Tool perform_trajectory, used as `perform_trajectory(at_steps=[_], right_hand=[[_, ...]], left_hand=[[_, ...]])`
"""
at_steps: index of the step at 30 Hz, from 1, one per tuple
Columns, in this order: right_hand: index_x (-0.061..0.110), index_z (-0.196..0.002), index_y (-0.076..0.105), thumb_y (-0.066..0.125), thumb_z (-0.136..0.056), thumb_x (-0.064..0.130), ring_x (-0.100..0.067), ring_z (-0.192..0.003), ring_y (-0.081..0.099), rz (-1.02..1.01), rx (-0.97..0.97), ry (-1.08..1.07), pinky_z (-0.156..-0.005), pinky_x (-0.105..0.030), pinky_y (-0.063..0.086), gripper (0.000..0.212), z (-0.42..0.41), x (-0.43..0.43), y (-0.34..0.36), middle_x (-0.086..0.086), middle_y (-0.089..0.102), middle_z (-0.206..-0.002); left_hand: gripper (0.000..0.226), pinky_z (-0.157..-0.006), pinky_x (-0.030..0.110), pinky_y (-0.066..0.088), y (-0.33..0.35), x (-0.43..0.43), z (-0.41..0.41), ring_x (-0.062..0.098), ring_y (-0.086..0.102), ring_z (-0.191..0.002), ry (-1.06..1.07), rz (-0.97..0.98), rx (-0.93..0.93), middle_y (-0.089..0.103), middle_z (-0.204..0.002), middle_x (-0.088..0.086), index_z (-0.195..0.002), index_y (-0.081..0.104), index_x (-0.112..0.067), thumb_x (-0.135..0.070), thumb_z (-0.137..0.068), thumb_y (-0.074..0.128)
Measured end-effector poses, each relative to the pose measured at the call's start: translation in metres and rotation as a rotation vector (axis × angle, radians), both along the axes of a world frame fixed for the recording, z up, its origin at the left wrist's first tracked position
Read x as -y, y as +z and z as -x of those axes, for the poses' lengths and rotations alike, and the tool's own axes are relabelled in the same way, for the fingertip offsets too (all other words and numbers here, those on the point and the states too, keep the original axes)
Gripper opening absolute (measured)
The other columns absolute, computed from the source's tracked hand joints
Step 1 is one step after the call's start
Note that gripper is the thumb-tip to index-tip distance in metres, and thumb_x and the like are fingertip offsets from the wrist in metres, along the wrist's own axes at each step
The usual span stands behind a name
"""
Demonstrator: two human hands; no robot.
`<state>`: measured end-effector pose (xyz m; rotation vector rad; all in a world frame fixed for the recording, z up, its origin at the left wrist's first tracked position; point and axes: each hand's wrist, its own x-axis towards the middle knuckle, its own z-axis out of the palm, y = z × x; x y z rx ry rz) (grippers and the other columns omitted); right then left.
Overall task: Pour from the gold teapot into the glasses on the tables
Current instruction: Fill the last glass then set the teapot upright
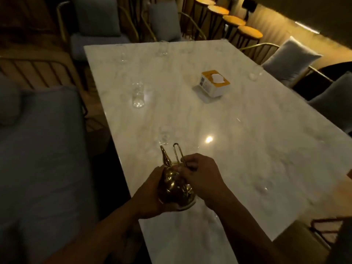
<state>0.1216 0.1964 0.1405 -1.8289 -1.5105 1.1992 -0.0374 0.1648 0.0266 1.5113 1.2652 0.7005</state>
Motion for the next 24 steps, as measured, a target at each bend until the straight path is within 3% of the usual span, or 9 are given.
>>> perform_trajectory(at_steps=[2,5,6,9,12,15,19,22,24], right_hand=[[0.019,-0.104,0.072,0.08,-0.083,0.017,-0.017,-0.097,0.072,0.025,-0.009,0.029,-0.092,-0.043,0.06,0.023,0.004,0.006,-0.007,0.0,0.075,-0.103],[0.022,-0.095,0.072,0.082,-0.078,0.019,-0.015,-0.09,0.074,0.02,-0.006,0.06,-0.086,-0.043,0.063,0.02,0.01,0.013,-0.018,0.001,0.076,-0.094],[0.023,-0.093,0.072,0.082,-0.078,0.018,-0.012,-0.086,0.075,0.017,0.003,0.072,-0.083,-0.04,0.064,0.019,0.011,0.014,-0.021,0.002,0.077,-0.092],[0.025,-0.092,0.07,0.081,-0.079,0.015,-0.004,-0.079,0.073,0.019,0.044,0.094,-0.07,-0.02,0.061,0.019,0.014,0.016,-0.029,0.006,0.075,-0.086],[0.021,-0.1,0.071,0.08,-0.08,0.015,-0.004,-0.081,0.073,0.052,0.048,0.124,-0.066,-0.016,0.058,0.023,0.015,0.02,-0.035,0.006,0.076,-0.09],[0.02,-0.102,0.07,0.08,-0.081,0.017,-0.006,-0.083,0.073,0.069,0.049,0.123,-0.071,-0.021,0.061,0.023,0.013,0.021,-0.041,0.004,0.076,-0.092],[0.03,-0.09,0.067,0.079,-0.083,0.014,-0.005,-0.082,0.075,0.07,0.01,0.131,-0.075,-0.027,0.064,0.021,0.01,0.022,-0.043,0.005,0.077,-0.089],[0.031,-0.087,0.067,0.078,-0.084,0.012,-0.002,-0.079,0.074,0.077,-0.009,0.123,-0.071,-0.024,0.062,0.023,0.007,0.018,-0.047,0.005,0.077,-0.084],[0.029,-0.089,0.068,0.078,-0.084,0.011,-0.004,-0.079,0.075,0.076,-0.018,0.12,-0.073,-0.026,0.063,0.02,0.004,0.016,-0.05,0.004,0.078,-0.085]], left_hand=[[0.119,-0.106,0.028,0.047,-0.01,0.007,0.006,0.003,0.045,-0.133,0.009,-0.017,-0.043,0.039,-0.146,-0.016,-0.145,0.025,-0.041,-0.048,-0.05,0.096],[0.126,-0.104,0.0,0.028,-0.019,0.015,0.013,-0.02,0.022,-0.133,-0.007,-0.089,-0.135,0.013,-0.145,-0.039,-0.138,-0.002,-0.062,-0.058,-0.05,0.089],[0.126,-0.102,-0.004,0.024,-0.023,0.018,0.015,-0.023,0.017,-0.132,-0.005,-0.109,-0.154,0.009,-0.144,-0.041,-0.135,-0.007,-0.065,-0.061,-0.051,0.086],[0.123,-0.11,0.009,0.031,-0.042,0.021,0.018,-0.011,0.025,-0.139,0.025,-0.103,-0.156,0.019,-0.15,-0.03,-0.143,0.001,-0.057,-0.066,-0.053,0.085],[0.13,-0.112,0.029,0.042,-0.061,0.023,0.018,0.003,0.031,-0.143,0.065,-0.07,-0.173,0.023,-0.156,-0.018,-0.152,0.011,-0.037,-0.071,-0.05,0.085],[0.131,-0.111,0.027,0.043,-0.068,0.025,0.017,0.004,0.032,-0.142,0.064,-0.054,-0.167,0.022,-0.157,-0.016,-0.153,0.012,-0.033,-0.068,-0.051,0.086],[0.131,-0.114,0.02,0.036,-0.068,0.024,0.017,0.002,0.025,-0.145,0.058,-0.055,-0.148,0.017,-0.159,-0.017,-0.154,0.008,-0.032,-0.065,-0.054,0.086],[0.129,-0.115,0.029,0.038,-0.071,0.021,0.018,0.003,0.025,-0.145,0.05,-0.04,-0.123,0.018,-0.158,-0.017,-0.153,0.009,-0.035,-0.063,-0.054,0.087],[0.125,-0.113,0.027,0.041,-0.068,0.019,0.018,0.0,0.029,-0.142,0.055,-0.041,-0.118,0.022,-0.154,-0.022,-0.151,0.012,-0.041,-0.06,-0.054,0.088]])
